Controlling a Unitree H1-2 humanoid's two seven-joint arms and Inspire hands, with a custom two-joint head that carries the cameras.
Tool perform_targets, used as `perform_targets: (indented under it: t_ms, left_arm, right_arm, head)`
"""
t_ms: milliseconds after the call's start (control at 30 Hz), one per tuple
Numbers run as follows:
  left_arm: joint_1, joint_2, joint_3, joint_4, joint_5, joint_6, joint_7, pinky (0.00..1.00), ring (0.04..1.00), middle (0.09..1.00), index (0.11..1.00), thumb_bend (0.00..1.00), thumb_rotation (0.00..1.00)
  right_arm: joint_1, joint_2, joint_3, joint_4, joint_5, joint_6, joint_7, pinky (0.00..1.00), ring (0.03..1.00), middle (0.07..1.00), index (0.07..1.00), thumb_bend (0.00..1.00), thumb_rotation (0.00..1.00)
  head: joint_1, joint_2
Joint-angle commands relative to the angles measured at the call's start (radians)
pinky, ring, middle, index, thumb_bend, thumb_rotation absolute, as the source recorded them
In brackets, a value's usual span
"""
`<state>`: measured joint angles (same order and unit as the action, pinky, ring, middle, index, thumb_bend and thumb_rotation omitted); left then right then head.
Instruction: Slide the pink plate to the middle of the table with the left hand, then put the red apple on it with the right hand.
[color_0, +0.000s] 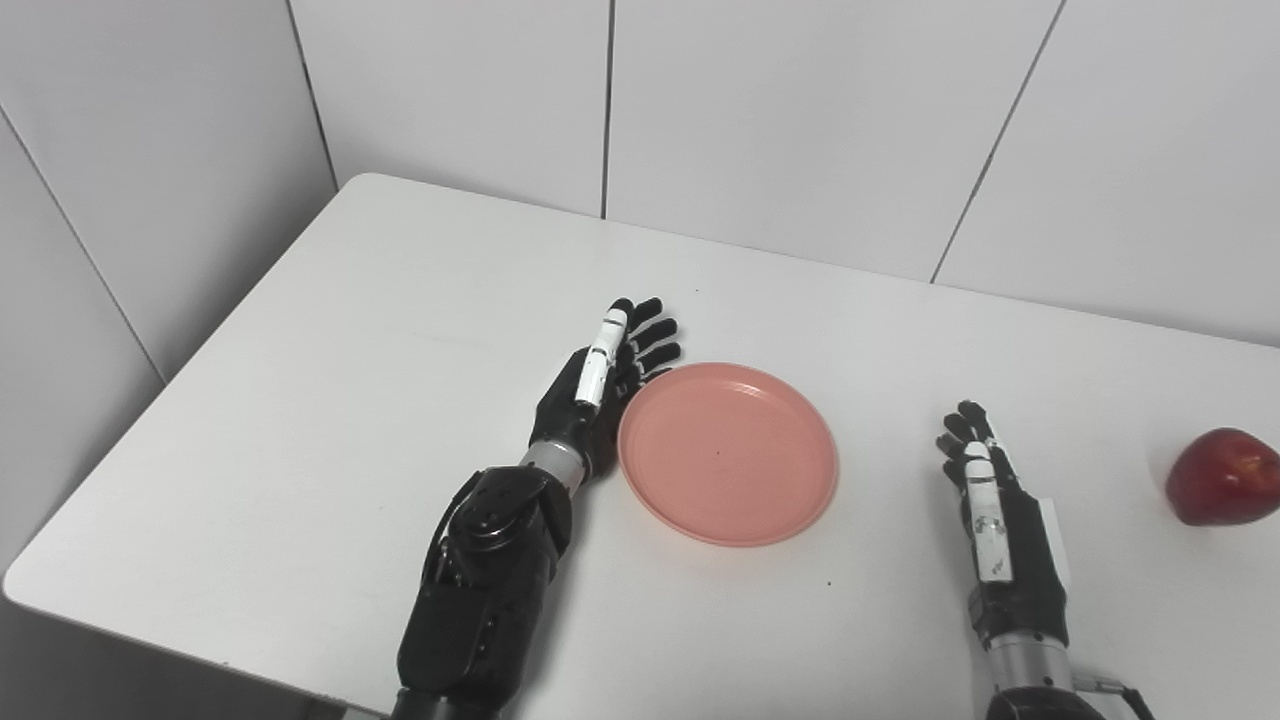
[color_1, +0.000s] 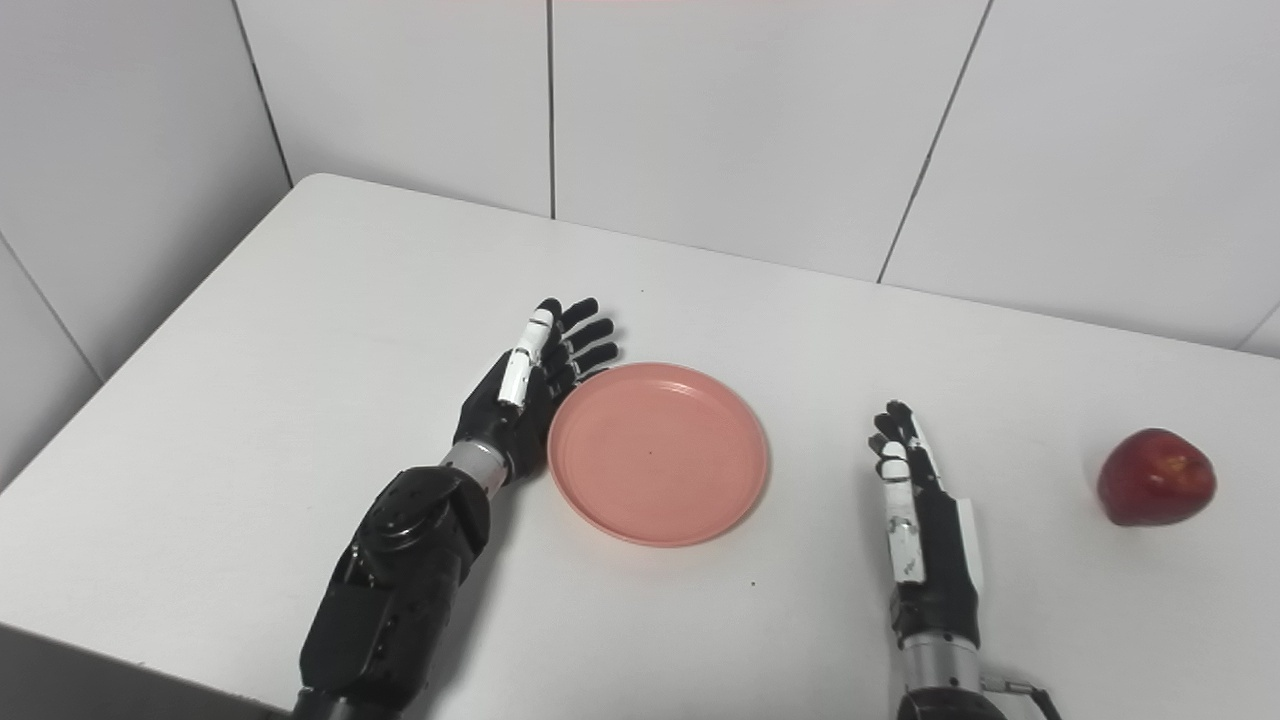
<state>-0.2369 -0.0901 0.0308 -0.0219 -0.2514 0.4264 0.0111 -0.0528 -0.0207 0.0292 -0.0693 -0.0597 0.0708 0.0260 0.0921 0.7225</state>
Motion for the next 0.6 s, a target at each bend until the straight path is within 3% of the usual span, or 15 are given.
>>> perform_targets:
  t_ms: [0,567]
  left_arm:
    - [0.001,-0.018,-0.008,-0.016,0.005,0.022,0.002,0.86,0.872,0.880,0.870,0.35,1.00]
    - [0.056,-0.045,-0.069,-0.055,0.002,0.036,-0.015,0.88,0.889,0.901,0.890,0.36,1.00]
  right_arm:
    - [-0.027,0.005,0.001,-0.038,0.000,0.001,-0.005,0.93,0.917,0.921,0.924,0.16,1.00]
    - [-0.034,0.033,0.007,-0.063,-0.026,0.035,-0.023,0.94,0.910,0.916,0.919,0.15,1.00]
  head:
    - [-0.002,0.003]
    - [-0.075,0.031]
